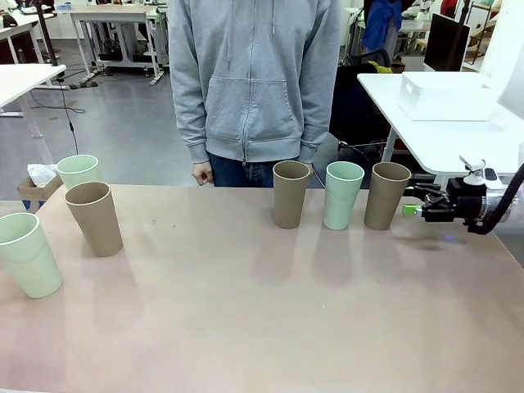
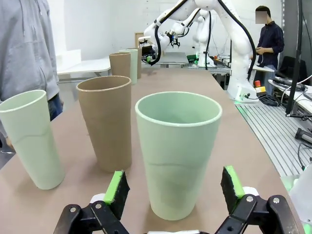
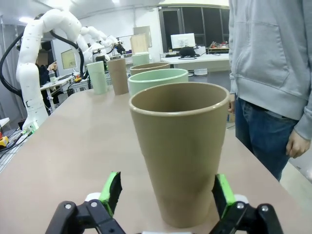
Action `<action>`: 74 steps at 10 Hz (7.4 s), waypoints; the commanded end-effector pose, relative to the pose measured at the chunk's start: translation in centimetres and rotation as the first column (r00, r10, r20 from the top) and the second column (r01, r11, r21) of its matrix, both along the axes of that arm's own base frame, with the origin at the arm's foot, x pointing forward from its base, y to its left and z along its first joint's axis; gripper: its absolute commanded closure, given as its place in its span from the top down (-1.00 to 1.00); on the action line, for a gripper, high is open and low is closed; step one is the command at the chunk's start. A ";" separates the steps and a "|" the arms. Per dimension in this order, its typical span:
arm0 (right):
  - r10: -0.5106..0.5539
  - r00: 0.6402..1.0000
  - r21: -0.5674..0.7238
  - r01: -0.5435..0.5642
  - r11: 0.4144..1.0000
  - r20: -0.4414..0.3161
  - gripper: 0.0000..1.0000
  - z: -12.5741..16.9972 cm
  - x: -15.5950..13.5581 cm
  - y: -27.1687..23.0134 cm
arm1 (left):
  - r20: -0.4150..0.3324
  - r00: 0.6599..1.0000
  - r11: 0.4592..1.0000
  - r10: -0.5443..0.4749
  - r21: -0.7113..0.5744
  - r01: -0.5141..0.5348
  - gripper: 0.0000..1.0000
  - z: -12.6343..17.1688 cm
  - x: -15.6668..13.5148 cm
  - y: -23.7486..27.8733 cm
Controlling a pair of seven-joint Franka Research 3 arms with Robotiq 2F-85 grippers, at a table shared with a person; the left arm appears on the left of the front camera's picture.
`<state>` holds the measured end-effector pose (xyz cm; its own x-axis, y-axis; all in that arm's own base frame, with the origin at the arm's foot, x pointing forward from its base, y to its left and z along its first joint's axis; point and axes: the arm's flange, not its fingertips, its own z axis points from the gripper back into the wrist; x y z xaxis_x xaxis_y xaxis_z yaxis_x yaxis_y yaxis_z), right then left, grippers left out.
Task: Stack the cups and store them in the basket.
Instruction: Pick up two Reusable plastic cups , one in each hand.
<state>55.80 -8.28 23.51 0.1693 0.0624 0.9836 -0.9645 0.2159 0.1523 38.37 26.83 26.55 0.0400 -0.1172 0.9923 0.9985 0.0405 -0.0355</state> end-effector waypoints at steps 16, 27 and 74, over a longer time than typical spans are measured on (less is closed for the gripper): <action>-0.067 0.997 0.062 0.069 0.996 -0.027 1.00 -2.2 2.0 1.1 | 0.060 0.998 0.999 0.024 -0.040 -0.021 1.00 -4.1 -0.5 -3.2; -0.084 0.995 0.073 0.087 0.993 -0.053 1.00 -2.3 1.9 1.8 | 0.035 0.992 0.991 -0.122 -0.052 0.123 1.00 -5.5 -0.3 -6.6; -0.107 0.994 0.050 0.106 0.993 0.012 0.70 10.7 -10.8 7.5 | 0.052 0.999 0.987 0.005 -0.160 0.003 0.67 11.0 -3.4 -13.2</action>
